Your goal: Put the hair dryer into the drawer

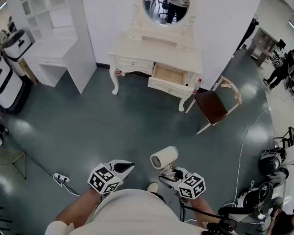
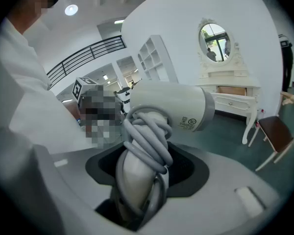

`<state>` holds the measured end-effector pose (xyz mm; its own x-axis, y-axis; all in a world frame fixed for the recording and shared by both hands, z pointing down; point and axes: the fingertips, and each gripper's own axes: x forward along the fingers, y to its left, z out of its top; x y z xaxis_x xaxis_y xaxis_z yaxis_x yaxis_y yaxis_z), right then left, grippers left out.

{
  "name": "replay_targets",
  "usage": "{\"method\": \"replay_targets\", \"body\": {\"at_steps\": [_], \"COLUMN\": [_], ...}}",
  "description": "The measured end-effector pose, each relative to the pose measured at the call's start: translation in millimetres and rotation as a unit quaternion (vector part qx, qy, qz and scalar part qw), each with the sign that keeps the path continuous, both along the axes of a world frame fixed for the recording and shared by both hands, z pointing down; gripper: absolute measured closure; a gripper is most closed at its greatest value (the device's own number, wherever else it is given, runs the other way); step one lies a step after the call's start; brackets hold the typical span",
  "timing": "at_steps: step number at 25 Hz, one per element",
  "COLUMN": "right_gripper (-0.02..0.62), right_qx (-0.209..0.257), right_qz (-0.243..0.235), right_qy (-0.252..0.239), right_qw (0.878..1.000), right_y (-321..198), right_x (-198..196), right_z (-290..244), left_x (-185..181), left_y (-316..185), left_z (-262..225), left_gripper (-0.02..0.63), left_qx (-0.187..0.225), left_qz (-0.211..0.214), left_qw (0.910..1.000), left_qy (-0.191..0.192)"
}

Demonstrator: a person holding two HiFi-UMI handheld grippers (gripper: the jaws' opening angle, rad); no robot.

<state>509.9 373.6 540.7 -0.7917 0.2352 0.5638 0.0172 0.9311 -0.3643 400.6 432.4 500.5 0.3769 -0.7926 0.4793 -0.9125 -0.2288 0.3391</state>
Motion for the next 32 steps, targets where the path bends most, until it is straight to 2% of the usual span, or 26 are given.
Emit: {"method": "replay_targets", "body": {"at_steps": [8,14,18,21,25,32], "right_gripper": [0.354,0.356,0.356,0.356,0.356,0.356], "right_qx": [-0.009,-0.009,-0.012,-0.006,0.01,0.021], "right_qz": [0.004,0.003,0.008,0.004,0.007,0.002], "right_qy": [-0.002,0.009,0.019,0.034,0.042,0.026], "right_qw": [1.0,1.0,1.0,0.999,0.999,0.999], "right_y": [97.3,150.0,169.1,168.7,138.8,34.7], "right_x": [-102.8,-153.7,-177.7,-182.9,-199.1,-277.3], "right_z": [-0.9,8.9,12.2,14.8,22.4,18.5], "left_x": [-102.7,-147.7,-174.7,-183.7,-197.5,-259.0], "left_y": [119.6,195.0,220.1,217.4,187.9,101.0], "left_z": [8.4,22.4,32.5,40.2,40.5,20.9], "left_gripper": [0.606,0.606,0.606,0.606,0.606,0.606], "left_qx": [0.027,0.019,0.008,0.006,0.017,-0.001], "left_qz": [-0.043,-0.066,-0.073,-0.077,-0.069,-0.057], "left_qw": [0.9987,0.9973,0.9969,0.9964,0.9968,0.9983], "left_qy": [0.009,0.026,0.026,0.036,0.038,0.007]}}
